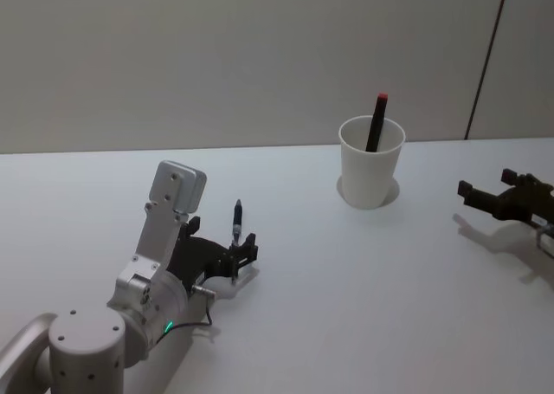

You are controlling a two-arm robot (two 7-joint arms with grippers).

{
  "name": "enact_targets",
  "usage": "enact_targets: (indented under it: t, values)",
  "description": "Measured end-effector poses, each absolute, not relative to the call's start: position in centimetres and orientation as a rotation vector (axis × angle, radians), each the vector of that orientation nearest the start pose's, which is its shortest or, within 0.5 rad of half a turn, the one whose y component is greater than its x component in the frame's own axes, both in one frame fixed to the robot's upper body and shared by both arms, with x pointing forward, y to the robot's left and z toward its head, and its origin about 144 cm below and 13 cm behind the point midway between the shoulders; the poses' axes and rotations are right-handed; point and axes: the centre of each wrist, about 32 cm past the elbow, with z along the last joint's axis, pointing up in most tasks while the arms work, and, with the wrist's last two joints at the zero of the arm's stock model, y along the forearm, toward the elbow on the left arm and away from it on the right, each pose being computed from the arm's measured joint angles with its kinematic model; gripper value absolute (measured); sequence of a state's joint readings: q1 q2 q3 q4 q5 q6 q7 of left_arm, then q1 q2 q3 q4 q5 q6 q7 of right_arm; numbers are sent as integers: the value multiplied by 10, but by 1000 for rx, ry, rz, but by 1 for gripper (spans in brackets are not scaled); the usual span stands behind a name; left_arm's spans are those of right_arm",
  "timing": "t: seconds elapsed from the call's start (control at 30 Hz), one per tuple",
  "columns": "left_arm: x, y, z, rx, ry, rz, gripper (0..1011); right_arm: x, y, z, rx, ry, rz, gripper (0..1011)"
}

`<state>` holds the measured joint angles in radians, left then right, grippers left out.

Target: Place the pen into the pen holder.

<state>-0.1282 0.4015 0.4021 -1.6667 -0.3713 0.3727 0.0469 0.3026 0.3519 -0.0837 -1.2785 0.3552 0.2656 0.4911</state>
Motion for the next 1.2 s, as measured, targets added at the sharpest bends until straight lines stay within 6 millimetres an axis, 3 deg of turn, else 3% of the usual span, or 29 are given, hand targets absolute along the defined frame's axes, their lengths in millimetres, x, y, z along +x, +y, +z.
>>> enact_targets:
  t: [1.2]
  values:
    - [471, 221, 1161, 372, 126, 1160, 1001, 540, -337, 1173, -146, 239, -1098, 1002]
